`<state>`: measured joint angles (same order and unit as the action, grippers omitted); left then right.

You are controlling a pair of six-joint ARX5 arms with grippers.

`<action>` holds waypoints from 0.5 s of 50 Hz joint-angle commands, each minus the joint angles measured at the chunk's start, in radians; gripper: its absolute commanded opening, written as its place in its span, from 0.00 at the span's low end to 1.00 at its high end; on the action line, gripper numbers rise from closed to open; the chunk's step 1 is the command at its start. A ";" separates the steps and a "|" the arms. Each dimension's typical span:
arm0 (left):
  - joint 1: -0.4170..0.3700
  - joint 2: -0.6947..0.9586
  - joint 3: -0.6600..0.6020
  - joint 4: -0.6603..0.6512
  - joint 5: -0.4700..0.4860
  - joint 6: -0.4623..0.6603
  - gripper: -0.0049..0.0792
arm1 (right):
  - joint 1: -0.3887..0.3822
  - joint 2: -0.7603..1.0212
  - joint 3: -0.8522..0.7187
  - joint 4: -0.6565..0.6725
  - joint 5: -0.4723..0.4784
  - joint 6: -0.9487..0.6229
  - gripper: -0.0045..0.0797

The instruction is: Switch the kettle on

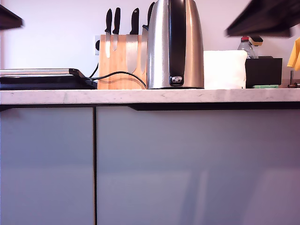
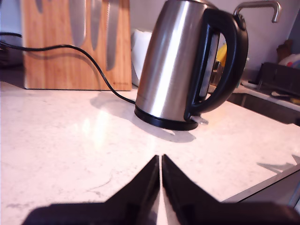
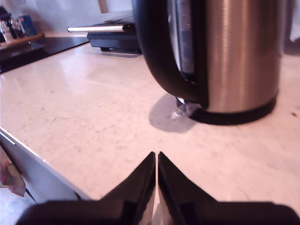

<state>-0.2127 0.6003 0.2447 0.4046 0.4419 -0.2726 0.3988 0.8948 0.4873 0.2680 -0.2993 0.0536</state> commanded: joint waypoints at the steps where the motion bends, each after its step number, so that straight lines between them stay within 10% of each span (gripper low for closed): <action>1: -0.021 0.042 0.006 0.043 -0.014 0.028 0.04 | 0.017 0.047 0.020 0.071 0.013 -0.005 0.04; 25: -0.120 0.223 0.006 0.209 -0.048 0.039 0.04 | 0.040 0.391 0.168 0.244 0.045 -0.058 0.04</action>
<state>-0.3279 0.8185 0.2447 0.5961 0.3981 -0.2420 0.4339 1.2518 0.6312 0.5007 -0.2543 -0.0013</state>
